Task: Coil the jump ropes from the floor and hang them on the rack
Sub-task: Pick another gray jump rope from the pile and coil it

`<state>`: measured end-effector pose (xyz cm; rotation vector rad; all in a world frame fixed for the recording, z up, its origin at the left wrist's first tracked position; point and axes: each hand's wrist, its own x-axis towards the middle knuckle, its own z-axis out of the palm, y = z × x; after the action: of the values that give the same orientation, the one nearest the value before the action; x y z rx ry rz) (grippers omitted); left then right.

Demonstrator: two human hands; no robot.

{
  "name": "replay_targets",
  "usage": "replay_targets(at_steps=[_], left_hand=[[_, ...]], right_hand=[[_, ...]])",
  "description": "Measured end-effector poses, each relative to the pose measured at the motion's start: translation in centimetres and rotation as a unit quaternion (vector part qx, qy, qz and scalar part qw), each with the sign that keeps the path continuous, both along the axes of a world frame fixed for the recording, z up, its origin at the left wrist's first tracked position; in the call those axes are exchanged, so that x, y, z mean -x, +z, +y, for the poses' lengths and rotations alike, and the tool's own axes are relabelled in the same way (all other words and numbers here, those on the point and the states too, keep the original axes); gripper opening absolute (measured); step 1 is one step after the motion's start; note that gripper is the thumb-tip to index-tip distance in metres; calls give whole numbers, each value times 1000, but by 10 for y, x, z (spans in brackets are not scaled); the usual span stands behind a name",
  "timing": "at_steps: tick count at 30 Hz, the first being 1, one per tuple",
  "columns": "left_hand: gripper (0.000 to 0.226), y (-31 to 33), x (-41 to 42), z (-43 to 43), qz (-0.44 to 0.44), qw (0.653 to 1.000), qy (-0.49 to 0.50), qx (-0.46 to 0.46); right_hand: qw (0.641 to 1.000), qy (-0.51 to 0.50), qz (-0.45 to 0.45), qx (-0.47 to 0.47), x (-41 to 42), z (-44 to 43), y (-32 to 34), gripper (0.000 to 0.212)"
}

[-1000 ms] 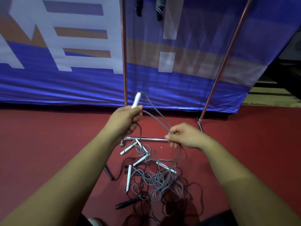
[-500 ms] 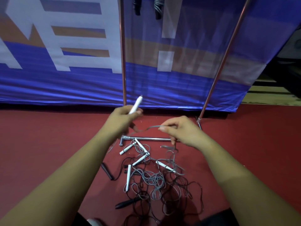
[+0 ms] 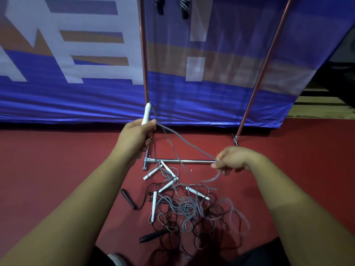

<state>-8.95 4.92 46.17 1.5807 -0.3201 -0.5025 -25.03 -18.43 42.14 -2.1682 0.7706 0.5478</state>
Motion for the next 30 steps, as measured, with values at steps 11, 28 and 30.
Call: replay_targets(at_steps=[11,28,30], left_hand=[[14,-1,29,-10,-77,976,-182,-95],[27,8,-27,26,-262,936,92,-215],[16,6,-19,25,-278,932,49,-227]], right_hand=[[945,16,-295,-138,-8,49,29,12],[981,-34,-186,-36,6,-13,-13,16],[971,-42,-229,-52,1,-5,-2,19]])
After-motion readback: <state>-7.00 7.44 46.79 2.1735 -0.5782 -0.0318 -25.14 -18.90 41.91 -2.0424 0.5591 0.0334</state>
